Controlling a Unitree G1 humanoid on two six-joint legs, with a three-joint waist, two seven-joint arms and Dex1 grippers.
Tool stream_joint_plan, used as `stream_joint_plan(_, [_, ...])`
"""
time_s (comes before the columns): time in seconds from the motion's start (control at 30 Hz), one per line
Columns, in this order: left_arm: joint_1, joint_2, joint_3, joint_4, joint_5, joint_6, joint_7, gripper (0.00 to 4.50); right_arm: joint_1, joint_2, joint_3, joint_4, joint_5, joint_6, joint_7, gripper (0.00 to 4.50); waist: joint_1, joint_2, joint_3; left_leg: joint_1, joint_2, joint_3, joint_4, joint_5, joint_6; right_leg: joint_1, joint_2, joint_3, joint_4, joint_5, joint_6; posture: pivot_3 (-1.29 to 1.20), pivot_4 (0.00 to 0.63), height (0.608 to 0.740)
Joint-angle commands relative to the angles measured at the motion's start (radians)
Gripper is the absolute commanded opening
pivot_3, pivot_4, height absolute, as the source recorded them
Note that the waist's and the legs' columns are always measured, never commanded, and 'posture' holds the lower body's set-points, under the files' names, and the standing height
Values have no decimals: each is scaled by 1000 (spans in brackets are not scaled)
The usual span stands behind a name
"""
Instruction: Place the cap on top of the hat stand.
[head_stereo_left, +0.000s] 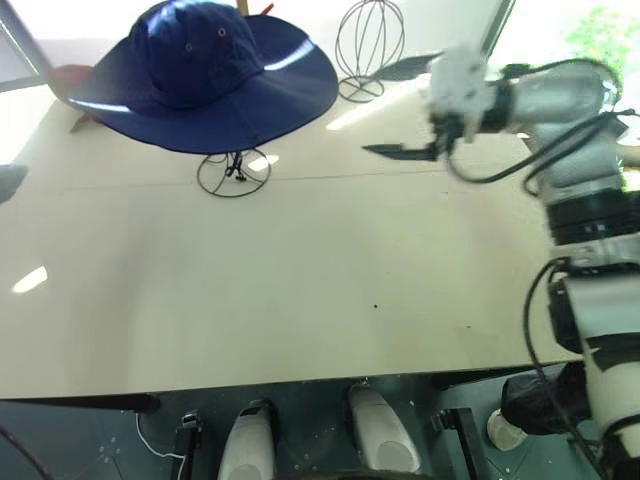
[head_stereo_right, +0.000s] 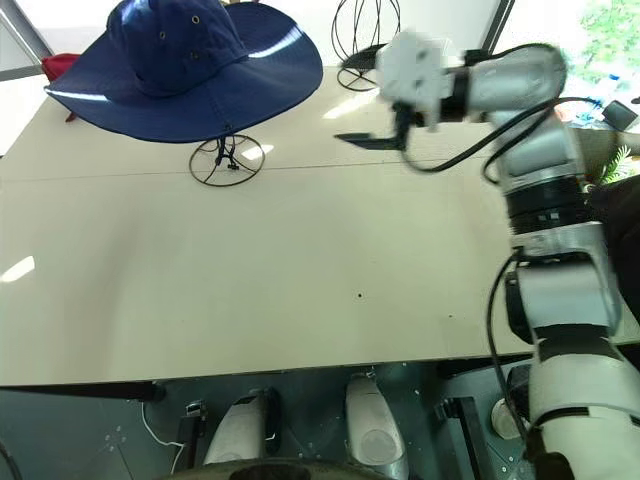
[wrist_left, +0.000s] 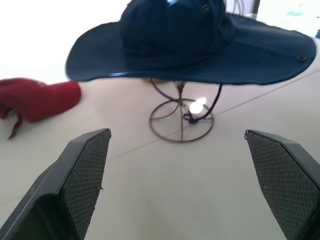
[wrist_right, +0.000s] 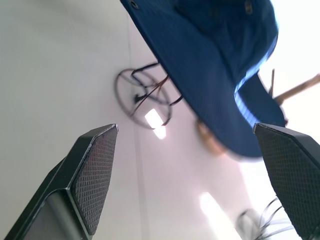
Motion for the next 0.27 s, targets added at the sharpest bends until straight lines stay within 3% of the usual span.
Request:
stream_joint_plan(0.03, [32, 15, 79, 34, 54, -67, -71, 4500, -62, -71, -54, 29, 83, 221, 153, 4442, 0, 0, 0, 0, 0, 0, 0, 0, 0, 0, 0, 0, 0, 0, -1, 0, 150, 739])
stream_joint_plan(0.1, [53, 4, 89, 46, 71, -91, -94, 4500, -98, -102, -80, 81, 121, 347, 217, 4442, 0, 0, 0, 0, 0, 1, 0, 0, 0, 0, 0, 0, -1, -1, -1, 0, 150, 739])
stream_joint_plan(0.27, [53, -10, 69, 31, 70, -106, -110, 4500, -136, -92, -118, 143, 120, 410, 208, 4442, -1, 0, 0, 0, 0, 1, -1, 0, 0, 0, 0, 0, -1, -1, -2, 0, 150, 739])
